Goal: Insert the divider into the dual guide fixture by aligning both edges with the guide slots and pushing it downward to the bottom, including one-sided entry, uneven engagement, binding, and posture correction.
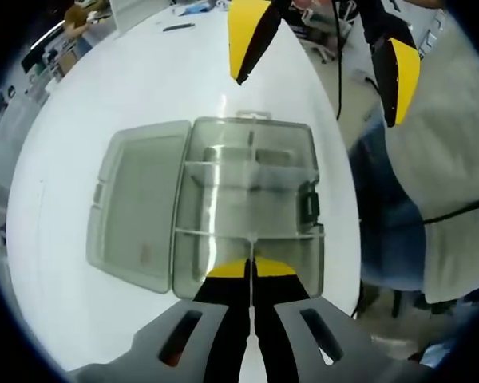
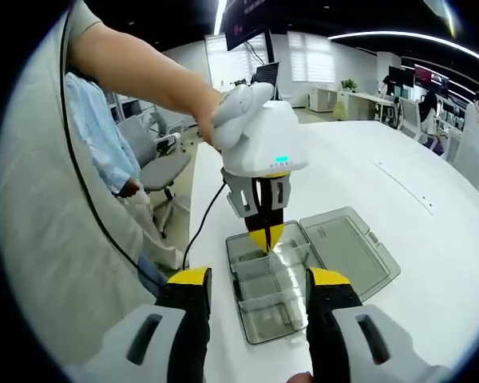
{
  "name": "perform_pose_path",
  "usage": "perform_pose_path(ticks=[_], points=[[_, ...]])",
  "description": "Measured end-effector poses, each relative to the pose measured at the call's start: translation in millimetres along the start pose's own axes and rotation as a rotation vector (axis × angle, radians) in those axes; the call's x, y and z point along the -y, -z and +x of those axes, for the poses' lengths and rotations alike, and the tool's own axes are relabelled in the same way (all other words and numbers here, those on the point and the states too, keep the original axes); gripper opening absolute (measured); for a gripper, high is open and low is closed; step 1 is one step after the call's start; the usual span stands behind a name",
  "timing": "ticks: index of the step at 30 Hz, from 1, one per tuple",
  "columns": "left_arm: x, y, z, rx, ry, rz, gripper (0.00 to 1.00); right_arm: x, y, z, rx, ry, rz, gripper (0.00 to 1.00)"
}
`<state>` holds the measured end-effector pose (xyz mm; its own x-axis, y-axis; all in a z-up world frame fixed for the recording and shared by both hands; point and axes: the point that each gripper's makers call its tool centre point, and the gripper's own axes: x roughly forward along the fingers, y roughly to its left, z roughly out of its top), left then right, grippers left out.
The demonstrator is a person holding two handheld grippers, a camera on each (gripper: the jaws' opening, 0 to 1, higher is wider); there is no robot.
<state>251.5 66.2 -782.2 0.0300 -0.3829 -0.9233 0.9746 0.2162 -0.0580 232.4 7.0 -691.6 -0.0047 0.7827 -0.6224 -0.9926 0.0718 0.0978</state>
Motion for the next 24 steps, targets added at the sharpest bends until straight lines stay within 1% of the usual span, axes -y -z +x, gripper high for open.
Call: perform_pose_path(ticks=[9,18,24], points=[[0.3,-0.4,0.8,-0.029,-0.042,0.038,0.00,0.6,0.7,-1.0,0.000,0.003,0.003,0.44],[-0.6,2.2,3.2,-0.038,-0.087,0.033,0.00,1.3,2.0,-3.0,-0.002,0.010,0.002,0.43],[-1.6,3.6,3.7,-0.038,-0.088,0.020,0.00,0.2,4.4,-6.2,-0.006,0.014,0.005,0.43]])
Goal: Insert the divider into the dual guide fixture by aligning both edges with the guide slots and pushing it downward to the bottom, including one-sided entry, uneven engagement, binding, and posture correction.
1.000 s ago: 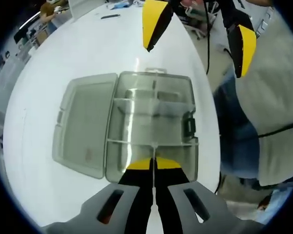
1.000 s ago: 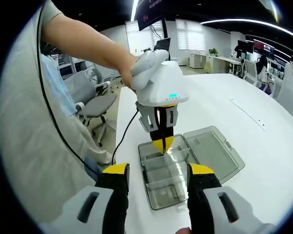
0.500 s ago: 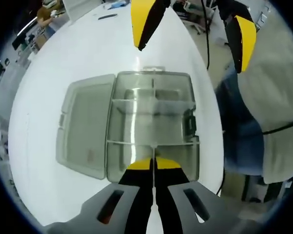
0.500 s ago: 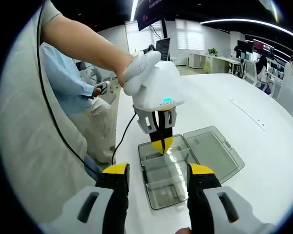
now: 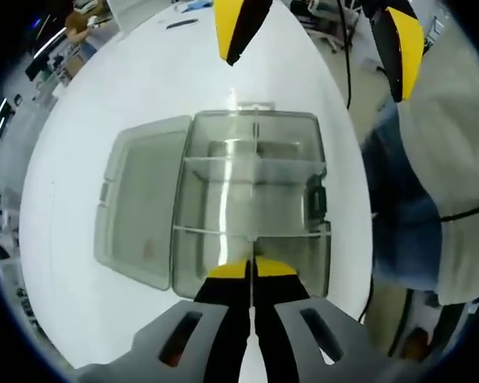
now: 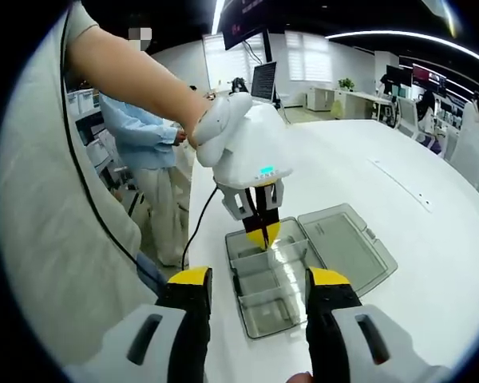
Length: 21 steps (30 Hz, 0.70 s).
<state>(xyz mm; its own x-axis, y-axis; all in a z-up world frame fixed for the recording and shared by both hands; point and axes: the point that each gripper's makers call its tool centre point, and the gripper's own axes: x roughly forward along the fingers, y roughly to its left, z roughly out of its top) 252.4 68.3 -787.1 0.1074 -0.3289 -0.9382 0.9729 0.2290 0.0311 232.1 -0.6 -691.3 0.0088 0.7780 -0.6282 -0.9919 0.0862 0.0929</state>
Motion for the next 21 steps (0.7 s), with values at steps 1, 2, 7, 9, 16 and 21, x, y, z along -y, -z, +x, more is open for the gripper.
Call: perform_pose_path(ticks=[1,2,7,9,16,21], points=[[0.4,-0.2,0,0.002,0.001,0.001,0.00,1,0.9,-1,0.000,0.003,0.003,0.43],[0.4,-0.3,0,0.003,0.002,0.004,0.00,1,1.4,-1,0.000,0.004,0.005,0.43],[0.2,0.4,0,0.026,-0.005,-0.011,0.00,0,5.5,-2,-0.004,0.008,0.011,0.44],[-0.1,0.6,-1,0.034,-0.007,-0.022,0.00,0,7.0,-2,-0.007,0.008,0.012,0.44],[5.4,1.8,-3,0.063,0.006,-0.071,0.09,2,10.3,-3,-0.015,0.012,0.016,0.44],[5.5,2.0,-11,0.108,-0.005,-0.129,0.15,3,12.9,-3,-0.022,0.015,0.017,0.45]])
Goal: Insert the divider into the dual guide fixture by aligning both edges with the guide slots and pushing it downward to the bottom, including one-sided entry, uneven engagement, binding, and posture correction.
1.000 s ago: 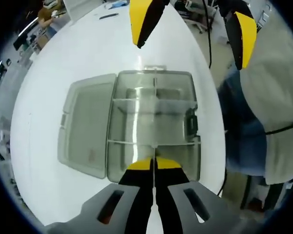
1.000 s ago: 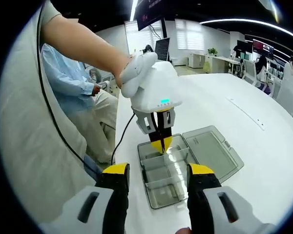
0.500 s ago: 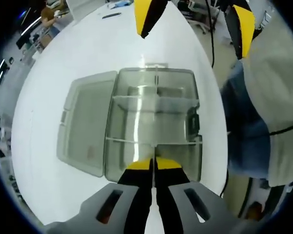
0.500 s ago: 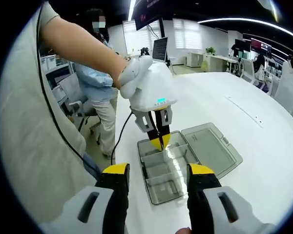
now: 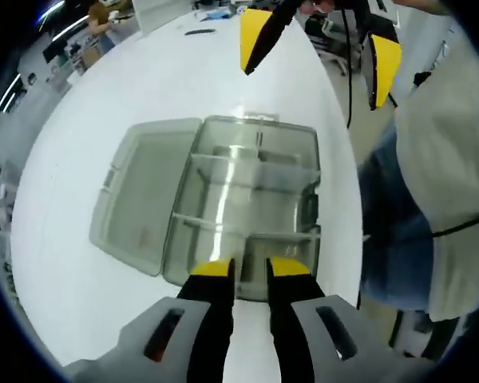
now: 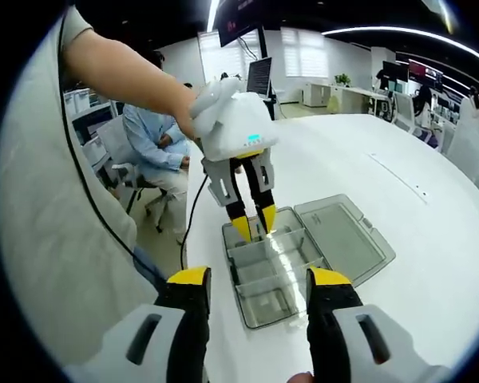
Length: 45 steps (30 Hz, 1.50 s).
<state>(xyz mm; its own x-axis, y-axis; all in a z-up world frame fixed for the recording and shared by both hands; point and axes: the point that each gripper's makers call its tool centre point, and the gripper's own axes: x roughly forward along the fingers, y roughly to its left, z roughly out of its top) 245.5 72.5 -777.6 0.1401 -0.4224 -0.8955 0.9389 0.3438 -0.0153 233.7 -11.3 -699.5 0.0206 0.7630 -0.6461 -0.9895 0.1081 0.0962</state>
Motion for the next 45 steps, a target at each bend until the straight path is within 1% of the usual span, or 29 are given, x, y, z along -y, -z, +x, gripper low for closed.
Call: perform_pose_path(ticks=[2,9,11,17,21,22,24,31,39,45], points=[[-1.2,-1.5,-4,0.034,-0.010,-0.036,0.20,1,2.3,0,-0.003,0.001,0.002,0.45],[-3.7,-5.8,-23,0.132,-0.043,-0.127,0.23,4,8.2,-2,-0.017,0.006,0.007,0.45],[-4.0,-9.8,-28,0.171,-0.054,-0.148,0.25,5,10.3,-2,-0.024,0.005,0.006,0.45],[-0.9,-19.8,-42,0.252,-0.081,-0.179,0.28,9,16.4,-4,-0.042,0.004,0.002,0.45],[2.6,-29.1,-51,0.316,-0.105,-0.195,0.30,13,24.6,-5,-0.066,0.003,-0.007,0.45],[3.4,-32.5,-53,0.340,-0.111,-0.206,0.31,15,27.7,-6,-0.074,0.002,-0.007,0.45],[4.3,-35.7,-56,0.367,-0.115,-0.224,0.32,17,32.3,-8,-0.084,0.002,-0.007,0.45],[5.3,-36.3,-59,0.411,-0.135,-0.264,0.34,30,53.5,-14,-0.138,0.005,-0.017,0.45],[5.7,-37.9,-61,0.458,-0.142,-0.317,0.36,43,76.6,-18,-0.201,0.008,-0.028,0.45],[7.3,-48.4,-66,0.507,-0.147,-0.335,0.38,54,92.3,-17,-0.255,0.003,-0.054,0.44]])
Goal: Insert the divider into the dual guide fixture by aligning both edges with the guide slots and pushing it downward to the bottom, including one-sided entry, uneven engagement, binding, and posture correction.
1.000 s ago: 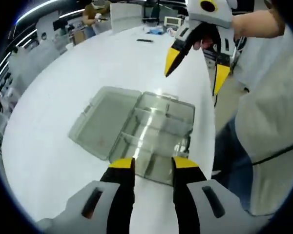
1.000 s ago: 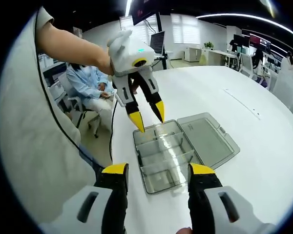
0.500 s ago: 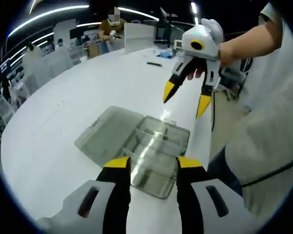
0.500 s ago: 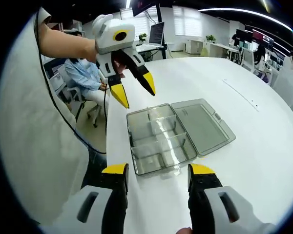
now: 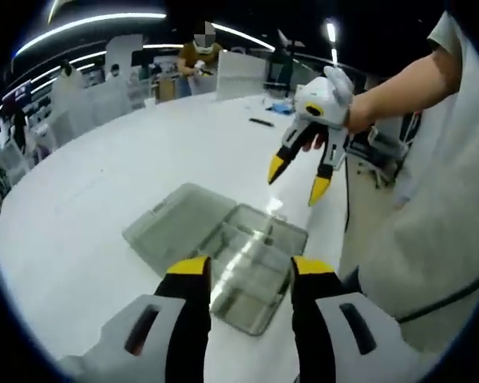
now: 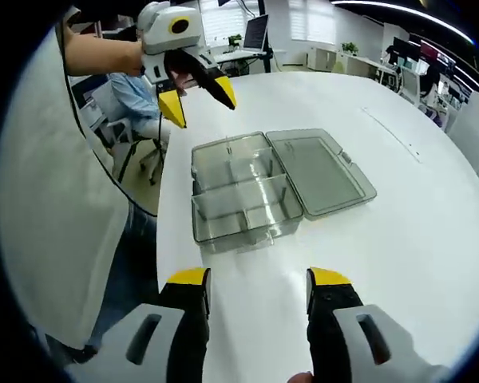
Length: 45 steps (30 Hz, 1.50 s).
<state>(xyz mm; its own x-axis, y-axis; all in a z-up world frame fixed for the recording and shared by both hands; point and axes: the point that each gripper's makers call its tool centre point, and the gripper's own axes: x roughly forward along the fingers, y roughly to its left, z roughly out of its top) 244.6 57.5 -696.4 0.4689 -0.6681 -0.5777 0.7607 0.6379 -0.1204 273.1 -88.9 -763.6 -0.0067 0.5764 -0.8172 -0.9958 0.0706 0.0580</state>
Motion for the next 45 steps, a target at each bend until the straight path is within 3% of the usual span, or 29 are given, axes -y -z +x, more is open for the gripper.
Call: perform_pose_path(ticks=[21,36,45], points=[[5.8,-3.7,1,0.008,-0.011,-0.011,0.39,18,33.2,22,-0.184,-0.040,-0.206,0.38],[7.1,-5.2,1,0.015,-0.011,-0.016,0.41,19,39.0,30,-0.239,-0.065,-0.288,0.36],[9.9,-4.8,2,0.015,-0.007,-0.020,0.48,22,43.9,34,-0.257,-0.070,-0.304,0.36]])
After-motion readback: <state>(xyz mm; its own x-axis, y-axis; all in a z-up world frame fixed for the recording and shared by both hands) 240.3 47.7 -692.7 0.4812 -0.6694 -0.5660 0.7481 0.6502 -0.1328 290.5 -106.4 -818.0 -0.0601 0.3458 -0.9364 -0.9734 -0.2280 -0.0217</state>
